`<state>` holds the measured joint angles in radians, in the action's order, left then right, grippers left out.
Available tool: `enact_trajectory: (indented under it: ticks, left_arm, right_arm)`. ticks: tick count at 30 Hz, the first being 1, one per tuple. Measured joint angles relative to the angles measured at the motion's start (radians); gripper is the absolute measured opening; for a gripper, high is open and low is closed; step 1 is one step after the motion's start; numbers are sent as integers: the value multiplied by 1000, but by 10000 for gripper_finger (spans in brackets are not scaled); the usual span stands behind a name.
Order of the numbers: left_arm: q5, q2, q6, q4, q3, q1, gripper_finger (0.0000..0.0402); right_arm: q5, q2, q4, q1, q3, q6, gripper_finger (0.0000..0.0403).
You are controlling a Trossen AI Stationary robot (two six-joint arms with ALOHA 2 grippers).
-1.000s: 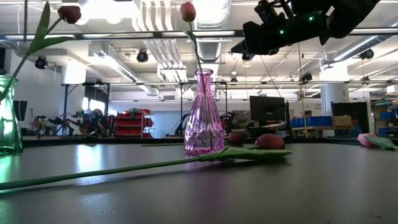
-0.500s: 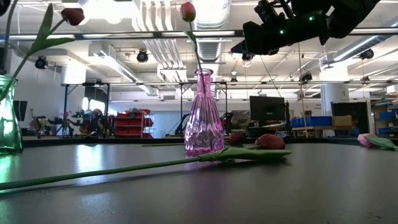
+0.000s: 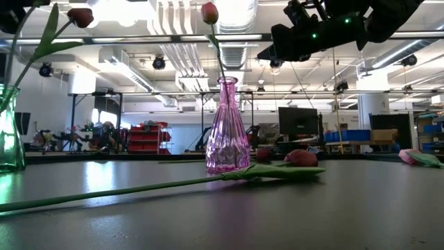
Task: Sort flowers into vase by color
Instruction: Put the red tulip into the green vase
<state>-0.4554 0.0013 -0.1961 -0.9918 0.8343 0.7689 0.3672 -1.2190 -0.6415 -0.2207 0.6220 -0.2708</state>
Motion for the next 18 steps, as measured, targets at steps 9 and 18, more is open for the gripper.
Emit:
enact_trajectory:
  ticks: [9,18]
  left_arm:
    - [-22,0,74,-27,16,0,8]
    - [-27,0,103,-67,20,0,62]
  right_arm:
    - [0,0,0,0,0,-1,9]
    - [0,0,0,0,0,-1,9]
